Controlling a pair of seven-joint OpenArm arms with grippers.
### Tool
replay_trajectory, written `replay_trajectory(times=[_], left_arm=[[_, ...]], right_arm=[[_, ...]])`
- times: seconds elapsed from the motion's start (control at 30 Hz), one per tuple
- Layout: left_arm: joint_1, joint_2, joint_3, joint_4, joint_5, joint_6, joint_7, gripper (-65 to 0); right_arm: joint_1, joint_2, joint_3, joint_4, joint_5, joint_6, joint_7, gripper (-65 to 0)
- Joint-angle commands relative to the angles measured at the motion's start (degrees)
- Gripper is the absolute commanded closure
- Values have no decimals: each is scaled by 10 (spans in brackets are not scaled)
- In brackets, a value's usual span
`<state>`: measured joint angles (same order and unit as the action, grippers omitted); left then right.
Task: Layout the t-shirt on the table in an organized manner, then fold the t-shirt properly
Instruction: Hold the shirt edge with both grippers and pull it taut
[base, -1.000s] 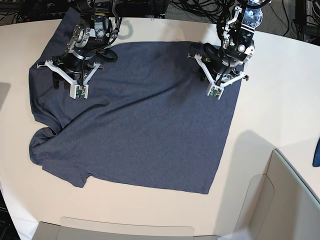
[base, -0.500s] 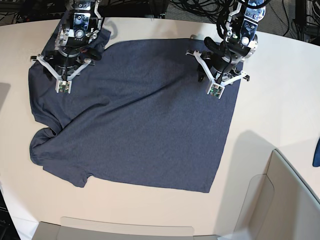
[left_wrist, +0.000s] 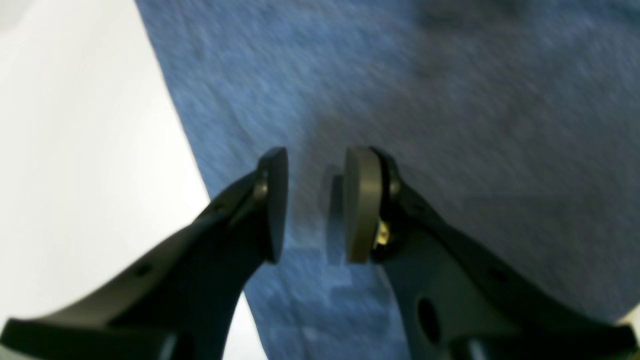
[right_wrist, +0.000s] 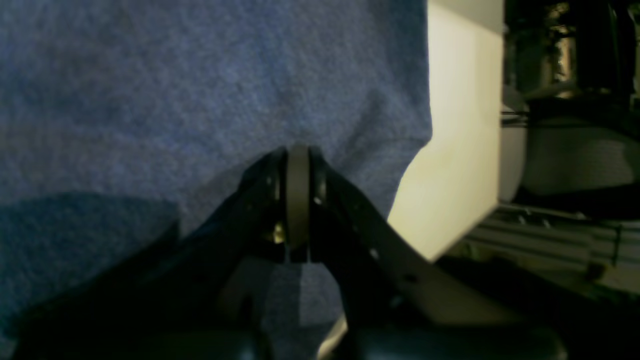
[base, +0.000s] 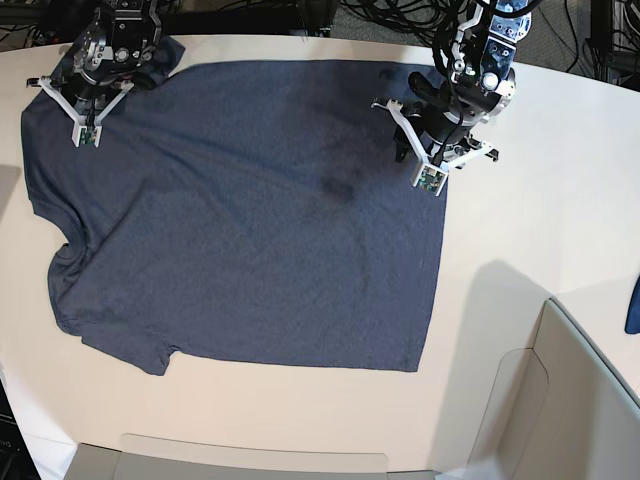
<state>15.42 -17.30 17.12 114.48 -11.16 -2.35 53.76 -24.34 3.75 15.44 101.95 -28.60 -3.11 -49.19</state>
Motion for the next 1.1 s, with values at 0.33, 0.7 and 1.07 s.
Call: replay_trajectory(times=[0.33, 0.7, 1.07], left_arm=[[-3, -4, -1, 11, 1, 2, -15, -180], [-3, -7, -9, 12, 1, 2, -14, -182], [5, -6, -61, 12, -1, 2, -12, -182]], right_arm=[[-26, -49, 21, 141, 12, 4, -23, 0], [9, -56, 13, 155, 17, 4, -23, 0], [168, -47, 16, 48, 13, 5, -24, -218]])
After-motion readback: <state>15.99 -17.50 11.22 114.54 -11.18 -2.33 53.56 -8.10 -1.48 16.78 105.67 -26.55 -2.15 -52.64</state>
